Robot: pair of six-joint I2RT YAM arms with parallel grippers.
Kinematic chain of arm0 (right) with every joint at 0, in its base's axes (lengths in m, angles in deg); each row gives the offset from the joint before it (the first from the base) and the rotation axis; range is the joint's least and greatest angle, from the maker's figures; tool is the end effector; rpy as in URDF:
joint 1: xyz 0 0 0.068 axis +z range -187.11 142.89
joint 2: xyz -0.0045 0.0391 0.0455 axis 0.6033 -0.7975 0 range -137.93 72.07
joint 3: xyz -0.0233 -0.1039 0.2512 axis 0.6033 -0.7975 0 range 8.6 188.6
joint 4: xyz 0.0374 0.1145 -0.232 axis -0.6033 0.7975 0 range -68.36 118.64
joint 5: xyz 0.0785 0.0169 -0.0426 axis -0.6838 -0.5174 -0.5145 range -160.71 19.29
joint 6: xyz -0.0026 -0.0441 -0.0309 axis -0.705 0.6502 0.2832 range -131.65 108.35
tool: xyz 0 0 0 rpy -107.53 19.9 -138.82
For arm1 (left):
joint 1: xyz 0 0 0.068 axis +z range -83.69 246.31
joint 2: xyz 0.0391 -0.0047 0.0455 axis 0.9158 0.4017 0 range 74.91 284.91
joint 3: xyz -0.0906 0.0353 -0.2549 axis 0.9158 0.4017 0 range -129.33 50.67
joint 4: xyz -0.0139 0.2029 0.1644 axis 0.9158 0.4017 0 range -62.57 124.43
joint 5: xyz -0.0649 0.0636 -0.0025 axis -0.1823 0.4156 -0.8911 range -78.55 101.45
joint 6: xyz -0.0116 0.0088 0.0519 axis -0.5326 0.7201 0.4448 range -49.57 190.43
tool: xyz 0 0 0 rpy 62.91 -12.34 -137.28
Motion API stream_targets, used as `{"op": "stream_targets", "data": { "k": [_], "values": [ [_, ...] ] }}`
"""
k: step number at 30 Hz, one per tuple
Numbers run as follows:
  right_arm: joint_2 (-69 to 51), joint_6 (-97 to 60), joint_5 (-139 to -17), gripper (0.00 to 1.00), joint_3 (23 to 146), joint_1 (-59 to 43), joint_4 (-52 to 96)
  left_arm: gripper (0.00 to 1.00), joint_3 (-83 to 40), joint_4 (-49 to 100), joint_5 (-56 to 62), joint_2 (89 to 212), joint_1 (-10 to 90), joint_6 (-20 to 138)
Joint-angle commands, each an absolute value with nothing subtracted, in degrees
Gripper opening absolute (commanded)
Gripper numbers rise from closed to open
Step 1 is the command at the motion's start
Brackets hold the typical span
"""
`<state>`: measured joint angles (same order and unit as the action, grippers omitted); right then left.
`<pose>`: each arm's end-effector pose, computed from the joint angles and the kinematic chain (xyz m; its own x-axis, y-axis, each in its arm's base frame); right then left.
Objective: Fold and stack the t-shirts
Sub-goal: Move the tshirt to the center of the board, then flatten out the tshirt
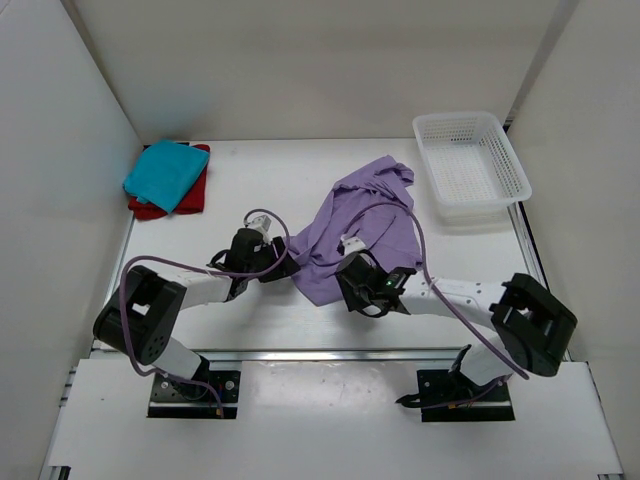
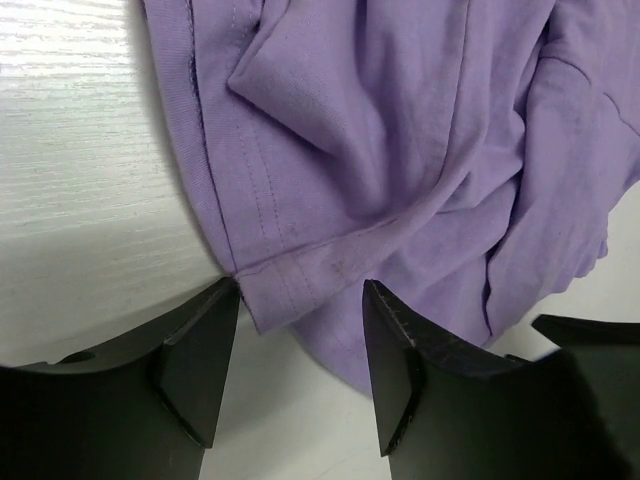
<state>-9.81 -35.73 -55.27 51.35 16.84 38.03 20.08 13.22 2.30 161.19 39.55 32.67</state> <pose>0.1677 0.2142 0.1776 -0.7246 -0.3275 -0.6063 -0.4327 0.9010 0.0304 0.2406 -0.1277 0.1361 -0.8049 -0.2711 -0.5279 0.0735 0.8372 -0.5419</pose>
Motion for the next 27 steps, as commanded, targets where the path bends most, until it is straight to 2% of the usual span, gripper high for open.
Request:
{"op": "stream_targets", "data": {
  "k": [1,10,13,16,17,19,22,23,27],
  "values": [
    [-12.91,-37.23,-49.97,0.41,54.21,18.34,36.15,0.63,18.59,12.05,1.25,161.39,39.59,32.37],
    [-17.31,-40.13,-50.33,0.42,55.80,19.14,35.27,0.60,18.76,11.61,1.16,162.53,39.25,32.37],
    [-18.62,-41.09,-48.13,0.30,55.80,18.70,35.44,0.58,17.80,11.18,1.60,163.67,38.36,32.55],
    [-18.45,-41.97,-46.46,0.05,55.80,18.00,37.47,0.48,17.45,10.04,2.30,165.34,37.84,32.63],
    [-17.50,-41.98,-46.11,0.00,55.54,18.17,38.34,0.41,17.27,9.34,2.74,165.61,37.92,32.63],
    [-14.95,-40.84,-45.84,0.00,56.06,17.91,39.22,0.22,16.92,7.41,2.05,166.57,38.36,32.11],
    [-7.92,-39.17,-47.94,0.00,57.20,16.77,41.59,0.03,16.39,4.59,2.22,165.27,39.59,30.00],
    [-4.34,-38.73,-47.95,0.00,57.29,16.07,42.55,0.00,15.96,4.84,2.30,163.69,40.03,30.00],
    [8.24,-36.97,-50.83,0.00,57.21,11.94,45.45,0.00,13.93,7.39,2.75,156.84,42.05,31.40]
  ]
}}
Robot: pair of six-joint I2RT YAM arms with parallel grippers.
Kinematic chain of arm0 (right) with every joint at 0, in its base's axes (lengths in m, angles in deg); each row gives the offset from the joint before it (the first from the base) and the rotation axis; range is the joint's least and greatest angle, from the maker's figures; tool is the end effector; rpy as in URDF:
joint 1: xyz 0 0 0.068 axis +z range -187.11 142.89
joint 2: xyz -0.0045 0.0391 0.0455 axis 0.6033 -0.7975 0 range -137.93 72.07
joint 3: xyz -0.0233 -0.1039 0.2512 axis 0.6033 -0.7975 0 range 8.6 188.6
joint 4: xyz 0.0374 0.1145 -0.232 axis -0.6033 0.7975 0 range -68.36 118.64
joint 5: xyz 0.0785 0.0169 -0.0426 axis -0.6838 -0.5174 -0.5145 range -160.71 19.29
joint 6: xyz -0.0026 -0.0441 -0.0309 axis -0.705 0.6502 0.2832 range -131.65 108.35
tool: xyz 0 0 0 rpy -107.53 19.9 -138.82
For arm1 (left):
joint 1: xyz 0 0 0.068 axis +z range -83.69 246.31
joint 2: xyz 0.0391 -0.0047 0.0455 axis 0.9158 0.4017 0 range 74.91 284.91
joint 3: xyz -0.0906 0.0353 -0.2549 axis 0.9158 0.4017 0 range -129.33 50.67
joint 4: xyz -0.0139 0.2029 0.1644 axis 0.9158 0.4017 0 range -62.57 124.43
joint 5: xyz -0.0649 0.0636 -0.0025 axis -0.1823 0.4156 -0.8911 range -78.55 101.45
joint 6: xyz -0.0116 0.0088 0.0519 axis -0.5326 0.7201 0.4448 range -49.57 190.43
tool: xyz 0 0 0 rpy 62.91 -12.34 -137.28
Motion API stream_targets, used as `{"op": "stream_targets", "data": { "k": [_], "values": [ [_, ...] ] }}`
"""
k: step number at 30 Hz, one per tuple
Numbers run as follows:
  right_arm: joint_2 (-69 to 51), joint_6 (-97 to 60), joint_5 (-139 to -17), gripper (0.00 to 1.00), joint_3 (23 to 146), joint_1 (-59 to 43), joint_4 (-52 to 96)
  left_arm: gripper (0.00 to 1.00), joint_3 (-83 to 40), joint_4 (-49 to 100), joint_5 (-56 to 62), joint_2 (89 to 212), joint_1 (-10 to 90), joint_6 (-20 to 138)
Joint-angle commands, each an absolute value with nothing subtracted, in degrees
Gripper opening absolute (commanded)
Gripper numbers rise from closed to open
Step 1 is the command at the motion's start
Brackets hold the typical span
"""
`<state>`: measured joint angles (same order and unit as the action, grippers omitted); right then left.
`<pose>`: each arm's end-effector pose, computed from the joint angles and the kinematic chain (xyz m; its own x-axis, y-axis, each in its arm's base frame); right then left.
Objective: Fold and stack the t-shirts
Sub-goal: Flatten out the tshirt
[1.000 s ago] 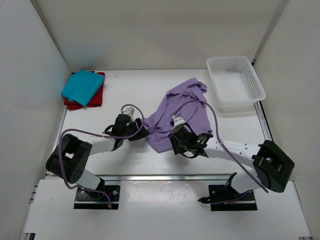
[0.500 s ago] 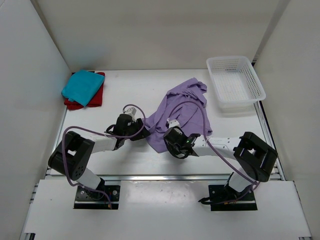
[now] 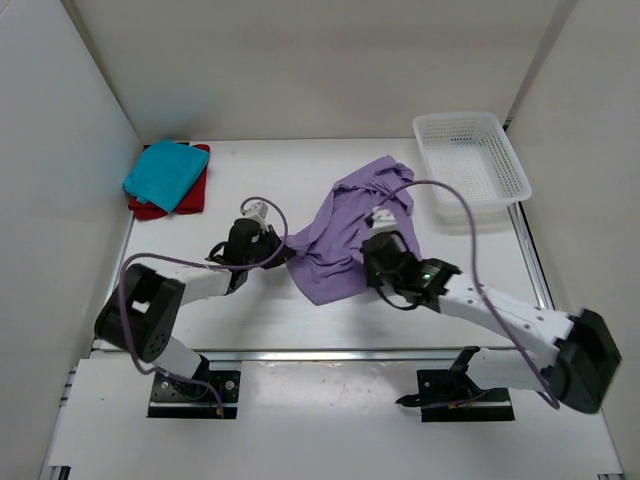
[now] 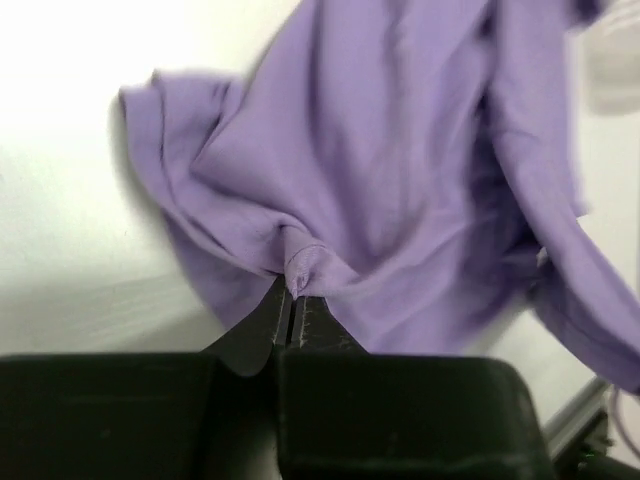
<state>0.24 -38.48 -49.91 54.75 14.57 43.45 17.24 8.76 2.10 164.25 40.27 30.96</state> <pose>0.1693 0.1937 0.2332 -0.6717 -0.1697 -0.7211 -0.3154 0.9463 0.0712 0.2588 -0.1329 0.1421 -0.7689 -0.3223 -0.5522 0.0785 0.8095 -0.5818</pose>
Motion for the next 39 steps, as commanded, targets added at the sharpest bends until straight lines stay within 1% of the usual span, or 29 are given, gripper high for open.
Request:
{"op": "stream_targets", "data": {
  "k": [1,3,6,8,9,12,13,15,16,17,18,19,20,21,24,28,30,32,35,36,37,38,39],
  "values": [
    [10.44,-36.70,-53.37,0.00,57.38,9.67,46.51,0.00,13.67,8.61,1.79,155.08,43.19,31.66],
    [16.24,-35.56,-56.45,0.00,57.03,5.54,47.65,0.00,11.74,12.81,2.22,151.30,44.07,32.71],
    [20.91,-34.42,-61.03,0.00,56.42,-0.79,49.15,0.00,7.18,20.56,4.84,143.83,42.94,36.93],
    [22.85,-33.63,-65.15,0.00,56.33,-5.89,49.51,0.00,3.83,28.89,7.40,142.94,40.83,40.44],
    [24.16,-33.36,-65.78,0.00,56.07,-6.60,49.68,0.00,2.34,31.71,7.06,143.02,40.82,40.72],
    [25.49,-33.01,-65.27,0.00,56.15,-9.77,50.99,0.03,6.97,30.26,5.03,144.60,42.93,38.97],
    [26.01,-33.01,-64.13,0.00,56.15,-10.82,52.13,0.03,8.55,29.29,5.64,144.87,45.02,38.35],
    [26.98,-32.75,-65.34,0.00,55.28,-13.37,52.50,0.08,10.24,28.40,5.56,147.23,48.98,37.91],
    [27.51,-32.49,-67.96,0.00,54.32,-15.55,52.06,0.15,9.37,28.23,3.99,149.68,50.83,38.43],
    [27.51,-32.40,-70.16,0.01,53.26,-17.40,51.62,0.29,7.53,29.79,1.10,151.35,51.63,39.13],
    [27.69,-32.48,-71.92,0.00,52.30,-18.73,50.57,0.54,6.21,32.68,0.12,154.50,50.24,39.66],
    [27.43,-32.57,-74.03,0.00,51.59,-18.91,50.21,0.66,4.80,34.10,1.41,156.01,48.84,40.53],
    [27.34,-32.40,-74.75,0.00,50.71,-19.70,49.43,0.72,5.05,35.68,4.82,156.03,45.60,41.41],
    [27.43,-32.92,-74.67,0.00,49.92,-19.10,48.72,0.76,5.49,35.52,7.64,155.16,42.35,41.94],
    [26.99,-32.92,-72.04,0.00,49.13,-15.68,47.58,0.85,12.68,33.42,9.52,151.38,38.81,40.29],
    [25.94,-32.84,-72.20,0.00,48.42,-14.00,45.56,0.82,18.75,30.78,11.36,150.23,37.93,37.12],
    [26.10,-33.53,-74.22,0.00,47.98,-13.99,44.24,0.70,18.33,29.90,11.36,152.68,37.84,36.07],
    [25.85,-34.32,-74.84,0.00,47.28,-13.38,43.18,0.67,17.89,28.41,13.37,155.93,37.49,34.93],
    [26.28,-35.29,-72.83,0.00,46.23,-10.92,42.48,0.62,18.41,22.79,12.33,158.74,38.10,31.50],
    [25.94,-35.03,-72.47,0.00,46.22,-9.61,42.39,0.57,18.41,20.17,11.72,159.36,38.36,30.01],
    [25.93,-35.21,-71.77,0.00,46.13,-8.47,42.47,0.49,18.59,18.31,10.67,160.67,38.45,29.21],
    [25.50,-35.56,-71.50,0.00,46.13,-8.02,42.39,0.45,17.72,17.69,10.31,161.47,38.36,28.16],
    [25.41,-35.47,-71.33,0.00,45.96,-7.50,42.30,0.36,16.93,16.11,10.13,161.57,38.36,27.37]
  ]
}}
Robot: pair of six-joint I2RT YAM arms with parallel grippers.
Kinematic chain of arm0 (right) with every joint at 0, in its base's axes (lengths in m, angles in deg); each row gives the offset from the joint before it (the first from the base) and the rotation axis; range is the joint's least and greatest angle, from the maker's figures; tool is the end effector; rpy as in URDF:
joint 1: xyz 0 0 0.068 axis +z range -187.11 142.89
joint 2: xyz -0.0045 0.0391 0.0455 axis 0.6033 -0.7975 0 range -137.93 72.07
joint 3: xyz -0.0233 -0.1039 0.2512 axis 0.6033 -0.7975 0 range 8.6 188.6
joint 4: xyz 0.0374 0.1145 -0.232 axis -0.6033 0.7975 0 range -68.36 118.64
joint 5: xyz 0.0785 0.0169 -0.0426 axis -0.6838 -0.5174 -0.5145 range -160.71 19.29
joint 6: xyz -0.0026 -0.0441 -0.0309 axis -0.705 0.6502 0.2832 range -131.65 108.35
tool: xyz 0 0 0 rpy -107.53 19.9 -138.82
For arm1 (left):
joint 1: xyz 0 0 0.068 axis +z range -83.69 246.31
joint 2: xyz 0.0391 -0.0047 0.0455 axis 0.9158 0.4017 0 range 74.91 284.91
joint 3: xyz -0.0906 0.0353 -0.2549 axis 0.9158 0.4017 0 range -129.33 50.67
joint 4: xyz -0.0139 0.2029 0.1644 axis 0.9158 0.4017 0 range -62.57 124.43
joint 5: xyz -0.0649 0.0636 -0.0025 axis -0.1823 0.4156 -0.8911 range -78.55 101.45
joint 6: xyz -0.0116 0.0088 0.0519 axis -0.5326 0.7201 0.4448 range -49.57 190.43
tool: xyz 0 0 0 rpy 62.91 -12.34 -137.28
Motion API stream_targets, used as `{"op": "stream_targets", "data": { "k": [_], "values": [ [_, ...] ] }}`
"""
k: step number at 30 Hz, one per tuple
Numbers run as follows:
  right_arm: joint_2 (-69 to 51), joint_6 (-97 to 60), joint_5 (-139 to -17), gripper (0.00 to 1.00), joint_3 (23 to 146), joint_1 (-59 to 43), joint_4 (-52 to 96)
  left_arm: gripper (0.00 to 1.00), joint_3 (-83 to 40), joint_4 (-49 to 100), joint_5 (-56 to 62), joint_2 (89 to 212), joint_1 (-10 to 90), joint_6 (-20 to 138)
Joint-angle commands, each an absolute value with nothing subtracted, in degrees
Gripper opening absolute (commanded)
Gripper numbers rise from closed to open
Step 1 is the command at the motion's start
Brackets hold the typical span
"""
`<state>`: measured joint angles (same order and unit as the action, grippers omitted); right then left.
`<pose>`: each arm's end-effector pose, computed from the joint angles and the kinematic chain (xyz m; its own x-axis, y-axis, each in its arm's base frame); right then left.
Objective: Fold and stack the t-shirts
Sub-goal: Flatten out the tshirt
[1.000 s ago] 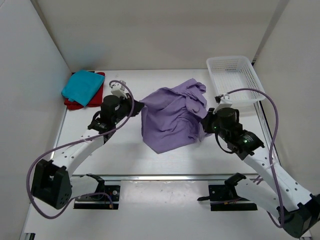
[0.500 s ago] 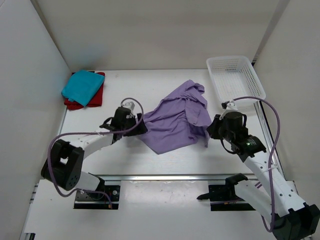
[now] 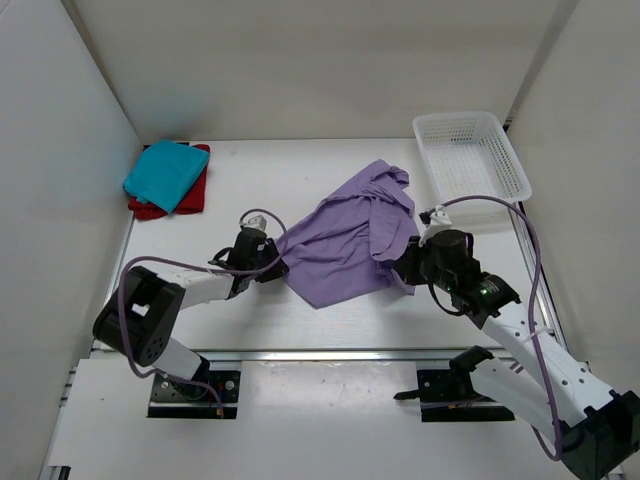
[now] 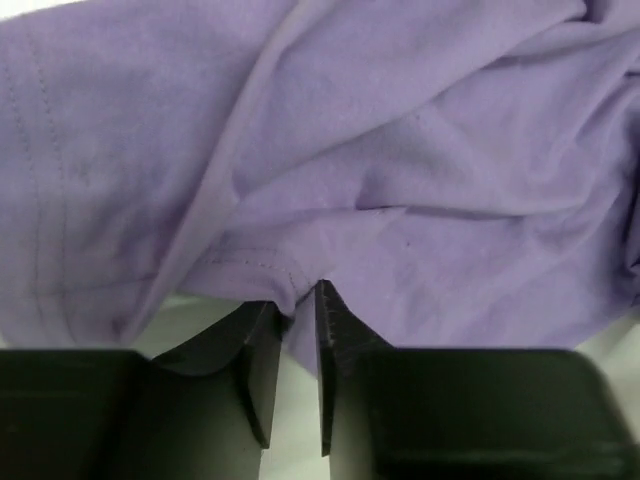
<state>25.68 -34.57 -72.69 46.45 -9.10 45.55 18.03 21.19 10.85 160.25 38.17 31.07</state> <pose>0.1597 0.0863 0.2688 -0.6291 0.1060 -0.7700 -0.2715 0.8983 0.3455 0.2382 -0.1278 0.1386 -0.7973 -0.2926 -0.5279 -0.0357 0.8960 -0.4426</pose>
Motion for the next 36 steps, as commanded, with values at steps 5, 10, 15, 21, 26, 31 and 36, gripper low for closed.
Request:
{"op": "stream_targets", "data": {
  "k": [5,10,15,21,26,31,36],
  "values": [
    [25.93,-35.65,-70.89,0.00,46.83,-7.22,43.53,0.09,10.07,20.38,11.35,156.23,38.89,30.43],
    [27.78,-35.82,-70.80,0.00,47.89,-8.19,44.50,0.01,2.34,32.77,15.38,146.02,40.04,36.22],
    [27.25,-36.00,-68.34,0.01,51.75,-5.91,47.13,0.00,-3.37,46.74,14.71,137.33,41.26,39.22],
    [25.23,-34.16,-63.58,0.00,62.64,-2.03,50.57,0.00,-14.54,60.73,8.56,134.58,46.70,41.51],
    [19.53,-34.59,-75.26,0.00,65.30,-14.15,43.98,0.00,-21.65,64.79,5.21,138.09,49.26,41.95],
    [8.38,-36.88,-80.47,0.00,64.85,-20.94,35.45,0.00,-27.09,60.14,1.33,153.08,55.33,42.65],
    [3.17,-36.26,-79.23,0.00,65.65,-19.71,34.12,0.02,-39.30,59.69,6.07,178.74,56.73,45.11]
  ]
}}
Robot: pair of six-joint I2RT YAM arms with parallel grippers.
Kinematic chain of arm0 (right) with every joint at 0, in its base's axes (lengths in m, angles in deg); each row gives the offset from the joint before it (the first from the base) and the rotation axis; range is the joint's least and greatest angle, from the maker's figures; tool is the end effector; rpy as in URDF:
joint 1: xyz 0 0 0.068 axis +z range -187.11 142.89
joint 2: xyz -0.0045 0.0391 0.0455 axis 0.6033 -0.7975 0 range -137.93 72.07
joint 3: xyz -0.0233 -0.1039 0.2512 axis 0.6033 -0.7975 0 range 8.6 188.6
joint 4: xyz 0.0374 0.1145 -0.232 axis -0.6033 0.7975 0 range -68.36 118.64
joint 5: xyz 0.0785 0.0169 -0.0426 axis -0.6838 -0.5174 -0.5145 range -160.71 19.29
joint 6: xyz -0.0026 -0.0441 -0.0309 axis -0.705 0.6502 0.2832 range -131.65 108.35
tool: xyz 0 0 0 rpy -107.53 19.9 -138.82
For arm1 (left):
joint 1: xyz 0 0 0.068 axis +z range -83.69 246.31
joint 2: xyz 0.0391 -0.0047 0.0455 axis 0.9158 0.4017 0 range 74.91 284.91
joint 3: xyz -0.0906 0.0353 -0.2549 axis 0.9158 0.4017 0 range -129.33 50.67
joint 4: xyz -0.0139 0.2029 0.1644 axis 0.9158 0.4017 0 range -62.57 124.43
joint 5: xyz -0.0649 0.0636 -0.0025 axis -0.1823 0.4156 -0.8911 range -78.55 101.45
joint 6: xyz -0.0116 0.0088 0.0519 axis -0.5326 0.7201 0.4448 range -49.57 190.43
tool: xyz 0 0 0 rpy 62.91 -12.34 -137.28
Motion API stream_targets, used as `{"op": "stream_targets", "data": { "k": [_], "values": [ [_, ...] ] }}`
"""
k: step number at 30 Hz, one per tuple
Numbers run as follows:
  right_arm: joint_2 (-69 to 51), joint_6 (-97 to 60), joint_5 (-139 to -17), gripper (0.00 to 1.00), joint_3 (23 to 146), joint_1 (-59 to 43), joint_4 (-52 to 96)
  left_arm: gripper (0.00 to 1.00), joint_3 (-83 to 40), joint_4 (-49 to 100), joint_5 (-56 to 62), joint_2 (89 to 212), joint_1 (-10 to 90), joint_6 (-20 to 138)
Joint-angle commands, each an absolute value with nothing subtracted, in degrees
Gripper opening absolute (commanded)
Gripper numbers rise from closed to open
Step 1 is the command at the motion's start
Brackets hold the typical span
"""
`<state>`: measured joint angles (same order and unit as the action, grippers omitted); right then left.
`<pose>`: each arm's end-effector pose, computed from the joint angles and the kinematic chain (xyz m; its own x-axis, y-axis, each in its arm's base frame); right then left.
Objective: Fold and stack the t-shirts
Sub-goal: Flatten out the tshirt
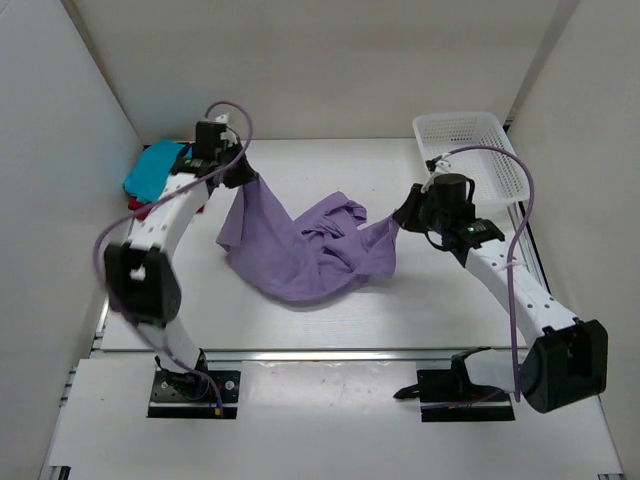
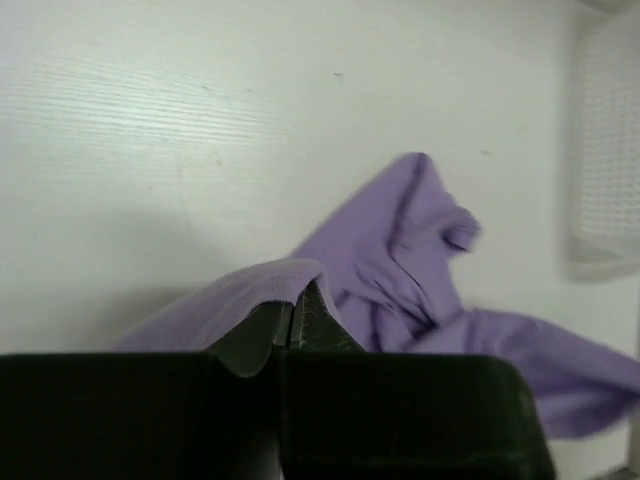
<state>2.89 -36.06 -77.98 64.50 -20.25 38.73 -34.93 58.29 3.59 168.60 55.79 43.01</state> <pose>0.2597 0.0833 0.3071 -0.6027 0.2456 -0.7592 -0.1572 0.8963 0.4146 0.3659 -0.0729 0.3332 -0.6800 -0.3376 -0.6508 -0.0312 0.9002 -0.4343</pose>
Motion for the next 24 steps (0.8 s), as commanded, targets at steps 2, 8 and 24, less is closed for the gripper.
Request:
{"op": "stream_targets", "data": {
  "k": [2,8,24],
  "values": [
    [3.08,-36.35,-78.62,0.00,65.12,-20.23,34.47,0.10,-48.77,61.60,6.08,186.41,57.26,45.55],
    [5.97,-36.35,-73.35,0.00,57.67,-16.73,35.71,0.64,-63.45,70.62,9.42,195.26,55.85,47.75],
    [17.49,-38.37,-73.44,0.00,43.76,-6.97,35.27,0.47,8.64,36.85,3.45,156.64,68.31,36.07]
  ]
}}
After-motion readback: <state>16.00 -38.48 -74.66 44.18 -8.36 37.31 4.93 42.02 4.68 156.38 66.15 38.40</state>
